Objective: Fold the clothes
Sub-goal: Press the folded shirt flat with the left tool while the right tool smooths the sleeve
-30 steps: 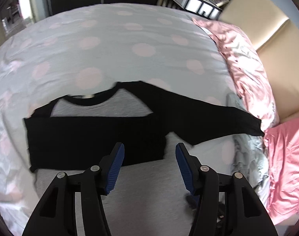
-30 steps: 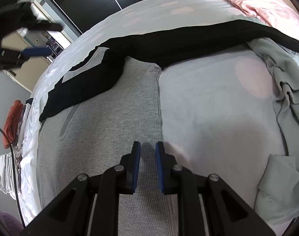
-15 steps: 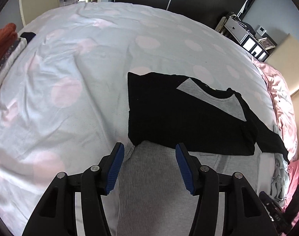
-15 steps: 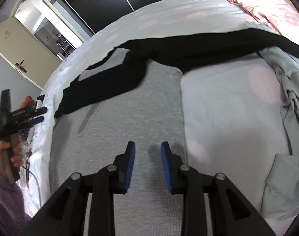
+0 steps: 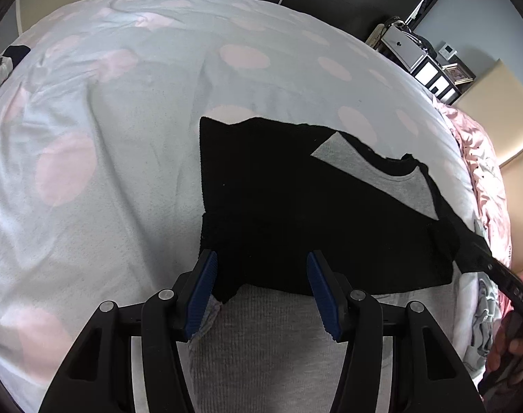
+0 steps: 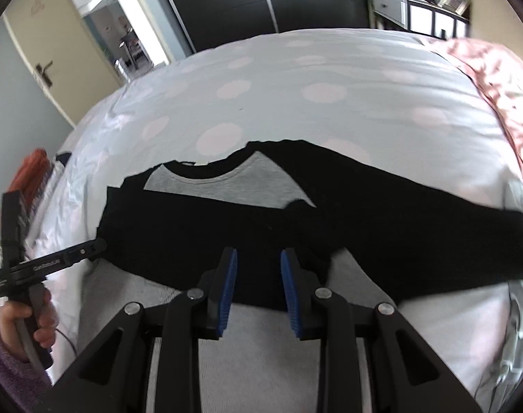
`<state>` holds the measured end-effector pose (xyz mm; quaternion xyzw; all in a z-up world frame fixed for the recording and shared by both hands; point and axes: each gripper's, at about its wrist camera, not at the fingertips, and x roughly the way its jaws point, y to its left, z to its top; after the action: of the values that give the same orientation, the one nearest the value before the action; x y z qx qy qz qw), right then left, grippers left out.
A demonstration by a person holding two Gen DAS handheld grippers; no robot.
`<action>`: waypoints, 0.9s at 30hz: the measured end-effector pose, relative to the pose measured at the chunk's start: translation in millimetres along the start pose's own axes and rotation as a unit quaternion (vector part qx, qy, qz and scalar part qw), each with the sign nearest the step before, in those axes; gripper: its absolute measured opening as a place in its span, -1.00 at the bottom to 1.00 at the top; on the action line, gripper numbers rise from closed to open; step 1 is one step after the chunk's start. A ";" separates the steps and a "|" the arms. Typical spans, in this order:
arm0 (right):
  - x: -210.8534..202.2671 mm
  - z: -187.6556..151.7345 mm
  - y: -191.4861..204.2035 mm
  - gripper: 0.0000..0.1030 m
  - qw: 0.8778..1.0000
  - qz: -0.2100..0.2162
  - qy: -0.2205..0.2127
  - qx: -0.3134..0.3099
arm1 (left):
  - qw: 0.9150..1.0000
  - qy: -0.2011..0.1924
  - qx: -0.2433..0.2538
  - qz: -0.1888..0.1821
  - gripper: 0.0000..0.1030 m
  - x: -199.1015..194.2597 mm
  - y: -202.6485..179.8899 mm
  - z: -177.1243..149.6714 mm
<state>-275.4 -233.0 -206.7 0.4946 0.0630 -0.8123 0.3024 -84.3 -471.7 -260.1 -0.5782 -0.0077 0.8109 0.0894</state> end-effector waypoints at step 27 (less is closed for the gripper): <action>-68.3 -46.9 -120.5 -0.54 0.989 -0.076 0.012 0.126 | 0.998 0.014 -0.067 -0.005 0.00 -11.0 36.4 -2.6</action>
<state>-283.8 -87.4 -196.5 0.5324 0.0009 -0.8284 0.1739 -83.3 -509.4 -254.9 -0.5942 -0.0636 0.7999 0.0544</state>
